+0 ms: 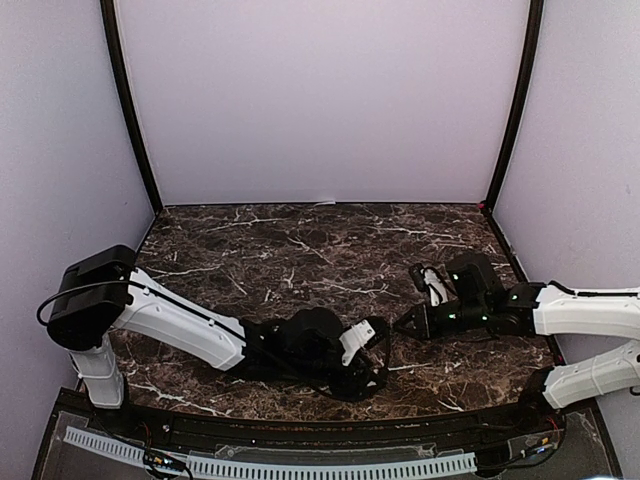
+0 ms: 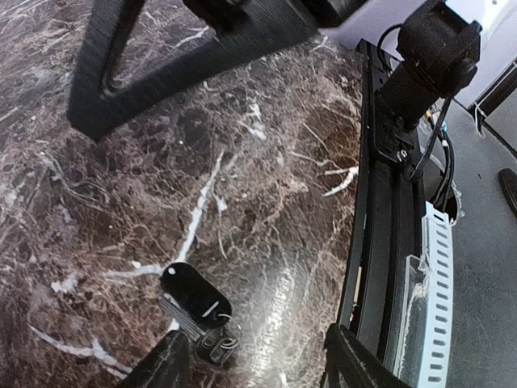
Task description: Remove the keys from the keyring
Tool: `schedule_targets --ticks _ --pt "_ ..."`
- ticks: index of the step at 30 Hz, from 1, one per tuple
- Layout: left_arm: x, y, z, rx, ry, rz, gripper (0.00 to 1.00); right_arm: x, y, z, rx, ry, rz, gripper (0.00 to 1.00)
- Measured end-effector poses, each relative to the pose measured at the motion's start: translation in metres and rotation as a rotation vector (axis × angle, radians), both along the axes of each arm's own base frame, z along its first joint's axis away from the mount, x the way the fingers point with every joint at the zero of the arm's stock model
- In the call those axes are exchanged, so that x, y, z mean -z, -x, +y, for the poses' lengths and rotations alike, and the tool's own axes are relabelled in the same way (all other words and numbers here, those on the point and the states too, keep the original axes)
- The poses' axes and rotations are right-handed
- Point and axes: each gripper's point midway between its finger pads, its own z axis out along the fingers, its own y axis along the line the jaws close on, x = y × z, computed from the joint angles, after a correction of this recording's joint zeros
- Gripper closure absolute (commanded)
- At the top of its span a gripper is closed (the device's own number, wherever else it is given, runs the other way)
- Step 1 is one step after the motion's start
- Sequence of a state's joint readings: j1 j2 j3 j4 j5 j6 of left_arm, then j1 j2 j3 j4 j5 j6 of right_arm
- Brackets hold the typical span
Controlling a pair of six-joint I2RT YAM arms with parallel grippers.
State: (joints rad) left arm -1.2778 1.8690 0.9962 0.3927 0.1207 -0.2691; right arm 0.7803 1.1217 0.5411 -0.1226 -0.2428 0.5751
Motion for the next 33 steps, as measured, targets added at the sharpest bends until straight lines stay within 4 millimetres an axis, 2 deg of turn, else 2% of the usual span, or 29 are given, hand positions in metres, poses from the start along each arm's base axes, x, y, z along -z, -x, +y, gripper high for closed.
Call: schedule_targets --ticks 7,10,14,20,26,30,33 --pt "0.018 0.008 -0.001 -0.004 -0.055 -0.070 0.40 0.000 0.003 -0.002 0.047 -0.043 0.083 1.00" --pt "0.029 0.007 -0.002 -0.023 -0.087 -0.107 0.39 -0.011 0.005 -0.001 0.053 -0.088 0.094 1.00" --pt "0.042 0.001 -0.003 -0.057 -0.130 -0.153 0.37 -0.019 0.007 0.000 0.049 -0.120 0.101 1.00" --pt "0.047 -0.011 -0.014 -0.084 -0.154 -0.216 0.36 -0.021 0.010 0.000 0.046 -0.151 0.148 0.99" --pt "0.058 -0.017 -0.012 -0.090 -0.192 -0.253 0.37 -0.026 0.008 -0.001 0.053 -0.170 0.174 0.99" --pt "0.060 -0.019 -0.012 -0.091 -0.202 -0.270 0.43 -0.031 0.006 0.000 0.053 -0.176 0.174 0.98" --pt "0.061 -0.018 -0.011 -0.084 -0.207 -0.273 0.60 -0.032 0.004 0.001 0.053 -0.176 0.176 0.98"
